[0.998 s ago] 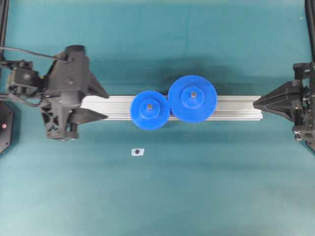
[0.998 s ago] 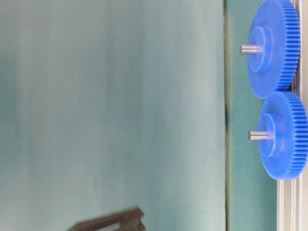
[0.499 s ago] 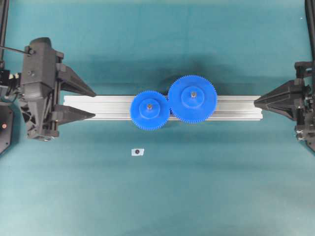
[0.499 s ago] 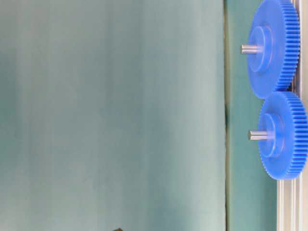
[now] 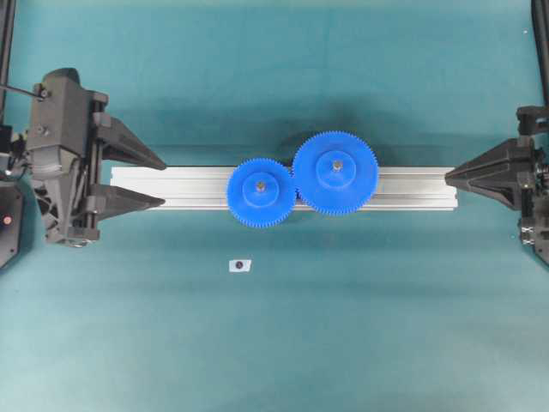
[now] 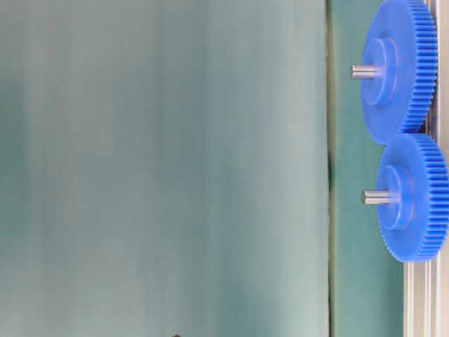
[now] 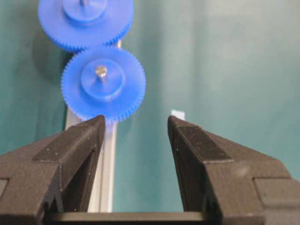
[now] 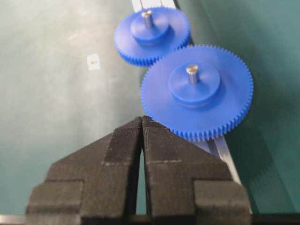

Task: Find the location of the shaft and insert the small gear.

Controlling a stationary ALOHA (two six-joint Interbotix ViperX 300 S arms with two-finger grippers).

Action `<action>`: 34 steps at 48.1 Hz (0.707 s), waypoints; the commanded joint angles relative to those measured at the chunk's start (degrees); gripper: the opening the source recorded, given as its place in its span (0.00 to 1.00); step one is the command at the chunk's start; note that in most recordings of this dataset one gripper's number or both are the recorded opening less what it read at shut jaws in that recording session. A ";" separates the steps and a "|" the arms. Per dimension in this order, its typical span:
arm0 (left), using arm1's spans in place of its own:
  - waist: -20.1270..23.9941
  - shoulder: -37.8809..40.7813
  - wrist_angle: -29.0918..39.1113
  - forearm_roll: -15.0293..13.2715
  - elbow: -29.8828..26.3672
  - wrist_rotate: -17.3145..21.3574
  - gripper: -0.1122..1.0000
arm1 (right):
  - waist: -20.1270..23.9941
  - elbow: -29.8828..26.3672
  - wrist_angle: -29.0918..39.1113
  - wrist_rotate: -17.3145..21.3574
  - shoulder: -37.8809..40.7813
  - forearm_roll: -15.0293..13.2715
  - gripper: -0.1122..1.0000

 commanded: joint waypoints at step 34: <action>-0.18 -0.97 -0.53 0.18 0.79 -0.09 0.59 | -0.09 -0.53 -0.70 0.09 0.26 0.00 0.16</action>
